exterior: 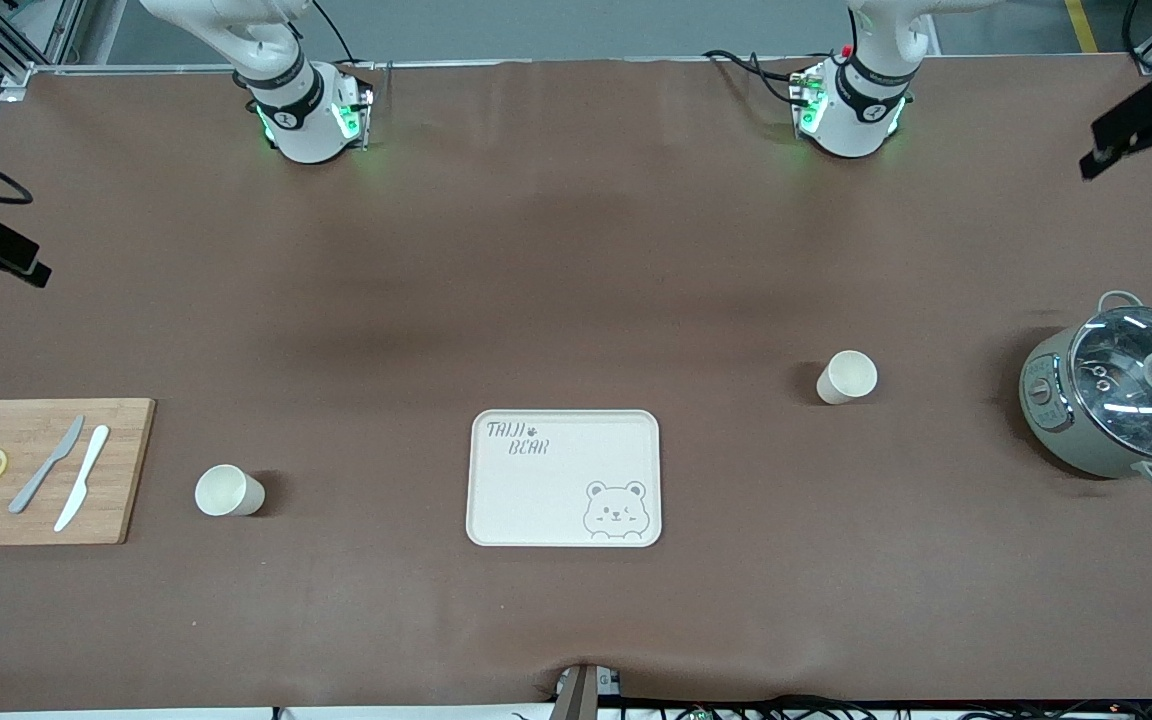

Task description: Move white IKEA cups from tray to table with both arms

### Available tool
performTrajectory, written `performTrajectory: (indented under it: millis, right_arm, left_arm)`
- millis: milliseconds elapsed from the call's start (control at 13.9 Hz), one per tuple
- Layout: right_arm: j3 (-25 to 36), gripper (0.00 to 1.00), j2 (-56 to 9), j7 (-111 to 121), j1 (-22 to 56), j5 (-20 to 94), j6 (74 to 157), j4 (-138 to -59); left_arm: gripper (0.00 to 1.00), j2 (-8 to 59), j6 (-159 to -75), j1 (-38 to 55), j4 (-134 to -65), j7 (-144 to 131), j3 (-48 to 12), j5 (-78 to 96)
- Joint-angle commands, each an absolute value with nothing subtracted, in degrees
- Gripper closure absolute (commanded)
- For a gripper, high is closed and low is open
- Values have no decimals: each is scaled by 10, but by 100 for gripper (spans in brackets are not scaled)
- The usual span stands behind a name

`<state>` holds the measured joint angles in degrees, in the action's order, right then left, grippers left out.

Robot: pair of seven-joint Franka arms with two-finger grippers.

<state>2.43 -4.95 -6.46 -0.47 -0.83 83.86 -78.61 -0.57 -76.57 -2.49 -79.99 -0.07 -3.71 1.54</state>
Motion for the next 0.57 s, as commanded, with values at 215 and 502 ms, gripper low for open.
performTrajectory:
  millis: [215, 502]
  right_arm:
    - [26, 0, -64, -69, -2, -9, 822, -754]
    - [25, 0, -62, -70, -2, -10, 831, -764]
  left_arm:
    - [0, 58, -824, -8, -789, -24, -75, 11]
    - [0, 66, -838, -8, -789, -11, -92, 16]
